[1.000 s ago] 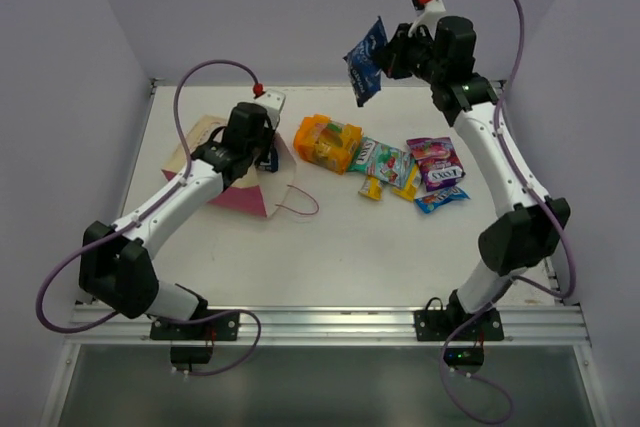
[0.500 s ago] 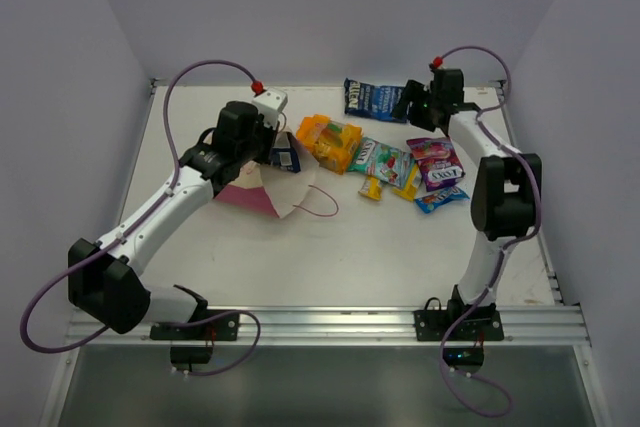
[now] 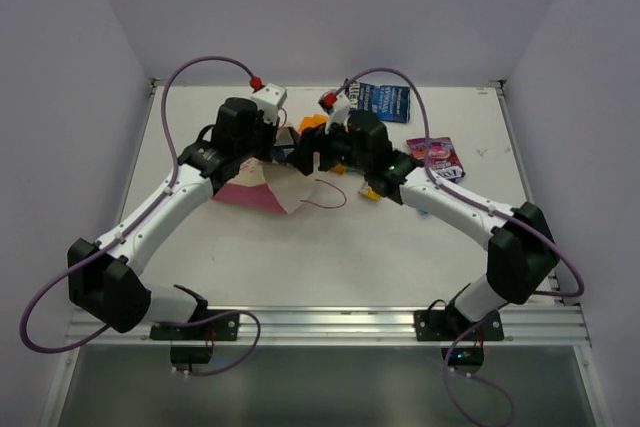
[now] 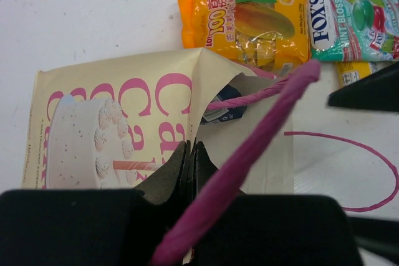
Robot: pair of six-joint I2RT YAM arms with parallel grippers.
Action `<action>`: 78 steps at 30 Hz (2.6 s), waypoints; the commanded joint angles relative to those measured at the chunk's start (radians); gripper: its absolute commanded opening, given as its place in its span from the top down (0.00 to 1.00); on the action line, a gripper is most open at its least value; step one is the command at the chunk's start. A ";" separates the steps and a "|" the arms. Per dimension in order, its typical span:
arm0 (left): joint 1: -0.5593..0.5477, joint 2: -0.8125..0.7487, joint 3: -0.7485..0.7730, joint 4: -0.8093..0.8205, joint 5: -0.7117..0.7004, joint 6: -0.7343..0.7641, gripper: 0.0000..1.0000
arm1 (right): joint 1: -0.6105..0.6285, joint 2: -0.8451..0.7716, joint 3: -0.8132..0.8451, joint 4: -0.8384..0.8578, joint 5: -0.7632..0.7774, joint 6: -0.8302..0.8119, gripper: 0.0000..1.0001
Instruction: Take the snacks out of the paper bag
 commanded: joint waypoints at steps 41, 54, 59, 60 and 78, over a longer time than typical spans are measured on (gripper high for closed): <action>0.027 0.092 0.064 -0.021 -0.302 -0.025 1.00 | 0.056 0.093 0.243 -0.268 -0.013 -0.124 1.00; 0.076 0.273 0.212 -0.001 -0.391 -0.027 1.00 | -0.103 -0.384 -0.101 -0.414 -0.066 0.248 1.00; 0.076 0.248 0.275 -0.028 -0.290 -0.056 1.00 | -0.185 -0.314 -0.308 -0.411 -0.240 0.271 0.98; 0.076 0.227 0.289 -0.033 -0.268 -0.071 1.00 | -0.185 -0.291 -0.328 -0.409 -0.267 0.266 0.95; 0.246 0.046 0.161 -0.041 0.108 -0.326 1.00 | -0.185 -0.624 -0.297 -0.713 0.119 0.157 0.01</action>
